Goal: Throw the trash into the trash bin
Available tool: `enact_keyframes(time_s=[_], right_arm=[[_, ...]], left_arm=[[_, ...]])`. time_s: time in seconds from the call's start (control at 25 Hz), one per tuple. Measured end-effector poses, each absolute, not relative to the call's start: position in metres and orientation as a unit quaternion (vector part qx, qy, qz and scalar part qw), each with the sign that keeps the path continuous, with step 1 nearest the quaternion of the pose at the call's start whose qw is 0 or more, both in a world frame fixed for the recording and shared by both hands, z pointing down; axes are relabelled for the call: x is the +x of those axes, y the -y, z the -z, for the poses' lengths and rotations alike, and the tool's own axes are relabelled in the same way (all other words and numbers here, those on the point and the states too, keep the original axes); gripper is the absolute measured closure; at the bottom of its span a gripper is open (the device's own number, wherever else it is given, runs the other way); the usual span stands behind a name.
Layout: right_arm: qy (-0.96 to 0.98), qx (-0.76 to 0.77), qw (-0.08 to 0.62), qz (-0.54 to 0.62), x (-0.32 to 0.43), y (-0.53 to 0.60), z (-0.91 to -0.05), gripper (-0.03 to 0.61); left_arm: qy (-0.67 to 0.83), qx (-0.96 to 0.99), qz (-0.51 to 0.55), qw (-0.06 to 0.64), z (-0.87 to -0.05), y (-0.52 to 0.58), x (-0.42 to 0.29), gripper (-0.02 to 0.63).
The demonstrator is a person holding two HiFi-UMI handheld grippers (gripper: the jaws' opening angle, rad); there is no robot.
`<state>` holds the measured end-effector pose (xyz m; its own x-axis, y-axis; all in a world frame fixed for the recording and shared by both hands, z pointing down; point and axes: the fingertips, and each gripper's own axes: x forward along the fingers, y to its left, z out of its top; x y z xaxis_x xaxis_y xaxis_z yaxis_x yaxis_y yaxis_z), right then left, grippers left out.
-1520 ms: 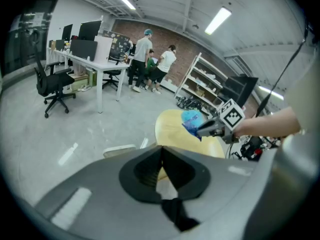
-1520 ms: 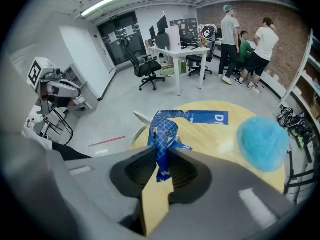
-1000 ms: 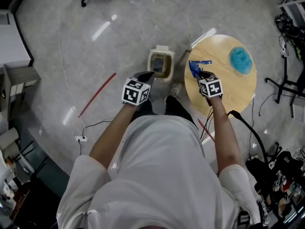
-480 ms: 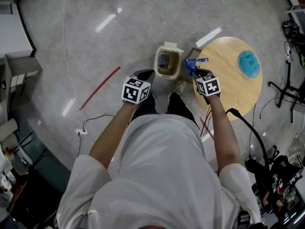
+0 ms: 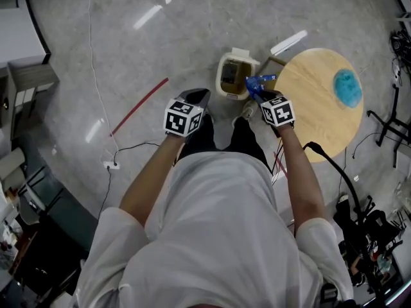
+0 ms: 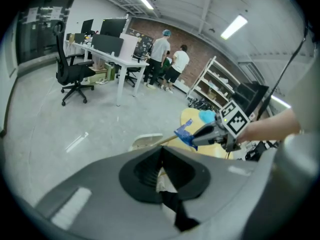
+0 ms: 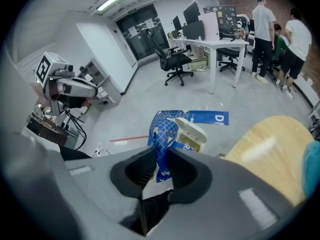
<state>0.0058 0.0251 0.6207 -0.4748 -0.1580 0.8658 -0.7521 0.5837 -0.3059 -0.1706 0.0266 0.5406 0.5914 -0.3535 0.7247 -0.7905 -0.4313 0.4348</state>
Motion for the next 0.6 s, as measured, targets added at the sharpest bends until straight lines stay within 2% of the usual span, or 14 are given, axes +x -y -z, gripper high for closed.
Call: enact_keyframes(time_s=[0.6], right_arm=[[0.768, 0.289, 0.417, -0.392, -0.024, -0.020, -0.687, 0.506]], left_arm=[[0.386, 0.783, -0.277, 0.401, -0.581, -0.015, -0.209, 0.609]])
